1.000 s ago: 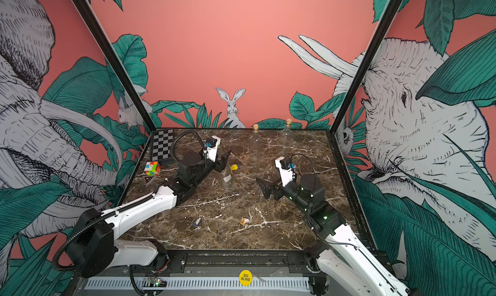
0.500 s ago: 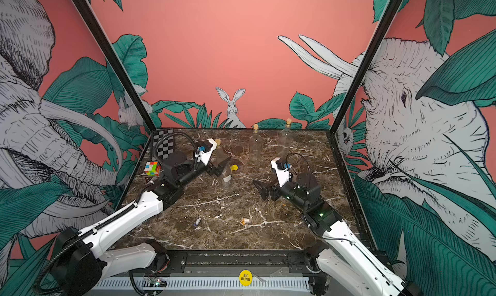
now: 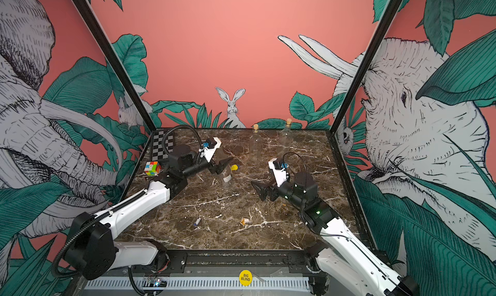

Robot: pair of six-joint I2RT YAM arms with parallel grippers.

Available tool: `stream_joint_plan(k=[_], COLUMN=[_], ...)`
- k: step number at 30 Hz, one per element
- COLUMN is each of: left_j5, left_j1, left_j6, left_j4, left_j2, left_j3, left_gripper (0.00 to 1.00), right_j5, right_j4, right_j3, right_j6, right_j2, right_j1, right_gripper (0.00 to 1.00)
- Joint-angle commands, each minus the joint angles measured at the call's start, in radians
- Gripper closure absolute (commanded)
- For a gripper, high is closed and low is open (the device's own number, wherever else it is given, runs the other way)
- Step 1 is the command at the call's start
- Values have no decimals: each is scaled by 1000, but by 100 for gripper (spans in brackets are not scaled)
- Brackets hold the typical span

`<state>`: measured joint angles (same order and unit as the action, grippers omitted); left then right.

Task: Remove the label from the bottle
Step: Pick up the bottle from the center of the board.

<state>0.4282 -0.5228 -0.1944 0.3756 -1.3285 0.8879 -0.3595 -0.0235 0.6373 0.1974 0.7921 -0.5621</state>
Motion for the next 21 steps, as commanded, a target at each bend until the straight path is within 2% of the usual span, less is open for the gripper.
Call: stream_joint_plan(k=[1,3,6,8,15,19,21], left_j5=[38,40,38,37,34,30,30], left_j1=[6,7,8,8,7,7,7], left_j6=[28,33,39,42,34,27,29], left_j4=[84,98,108,115,117,109,109], left_j2=[-14,-26,-41,-49,-54,-54,-55], left_j3=[34,38,45,43,33,27,26], left_gripper=[21,24,34,46,74,99,100], right_j5=[-9,-9,-2,-1,7,9,11], right_j4=[-43,-35,-29,-29,-28,-28,-32], right_j3=[-13,-11,-11,-13,-11,-5,-2], right_j6=[1,-3,-9,-9,-16,-21,-28], right_j2=[-5,-8,-10,-9,-4,7,15], right_j1=[4,4,4,5,5,5,5], right_gripper=[1,1,1,1,1,1,1])
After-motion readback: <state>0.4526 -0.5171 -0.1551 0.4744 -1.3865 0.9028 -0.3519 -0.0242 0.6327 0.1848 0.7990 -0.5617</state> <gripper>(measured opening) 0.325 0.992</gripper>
